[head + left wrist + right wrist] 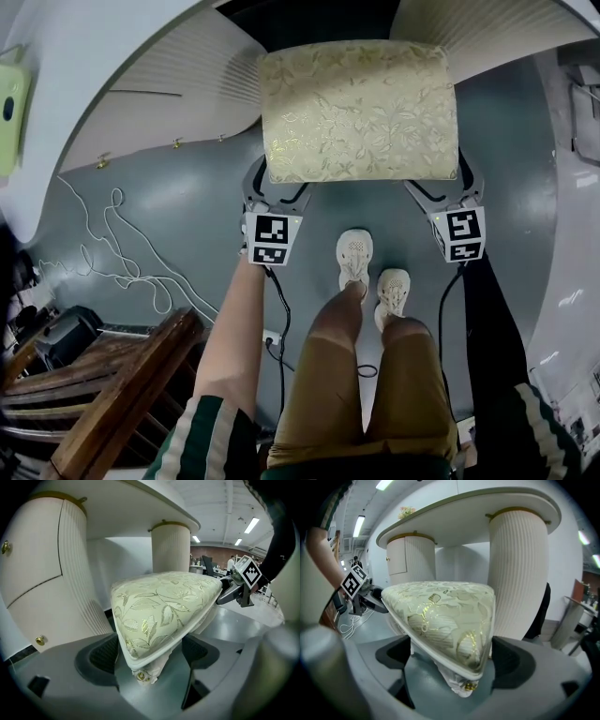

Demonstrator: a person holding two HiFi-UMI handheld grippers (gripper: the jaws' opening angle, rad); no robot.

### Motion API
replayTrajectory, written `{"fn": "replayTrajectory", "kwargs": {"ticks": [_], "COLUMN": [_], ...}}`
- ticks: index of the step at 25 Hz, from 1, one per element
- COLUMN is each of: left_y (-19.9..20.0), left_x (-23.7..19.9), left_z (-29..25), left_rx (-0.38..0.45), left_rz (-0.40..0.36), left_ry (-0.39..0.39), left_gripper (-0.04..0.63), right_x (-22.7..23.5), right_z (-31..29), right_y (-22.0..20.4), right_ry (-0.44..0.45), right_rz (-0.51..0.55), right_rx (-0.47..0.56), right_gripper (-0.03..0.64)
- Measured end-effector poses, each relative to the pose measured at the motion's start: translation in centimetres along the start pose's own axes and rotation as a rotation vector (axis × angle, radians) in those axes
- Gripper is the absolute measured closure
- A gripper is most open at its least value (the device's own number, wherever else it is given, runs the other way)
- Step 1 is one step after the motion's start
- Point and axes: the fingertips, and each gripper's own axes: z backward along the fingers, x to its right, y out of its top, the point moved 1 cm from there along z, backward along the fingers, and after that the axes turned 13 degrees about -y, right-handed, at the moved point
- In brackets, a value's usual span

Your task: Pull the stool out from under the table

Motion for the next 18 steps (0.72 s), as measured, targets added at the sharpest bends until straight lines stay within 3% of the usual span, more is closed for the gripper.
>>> {"fn": "replayTrajectory", "kwargs": {"ticks": [8,13,18], "left_y": [0.28,0.18,0.07], "left_x": [0.0,0.01,0.32], "left_z": [0.06,0.08,0.45], "left_rx": [-0.016,-0.08,-0.13], "left_rz": [-0.007,0.012,0.034], "left_ry": [-0.027,-0.001,0.012], "left_gripper": [0.183,0.184,0.187], "right_x": [0.24,0.71,0.84], "right_z": [-0.01,0.09,0.31], "right_y": [-0.01,-0.41,-0.28], "right_ry": [0.027,0.003,-0.015], "right_rz": [0.021,0.048,0.064], "right_rx": [-0.01,-0.042,-0.077], "right_gripper": [0.078,0.134,0.144]}}
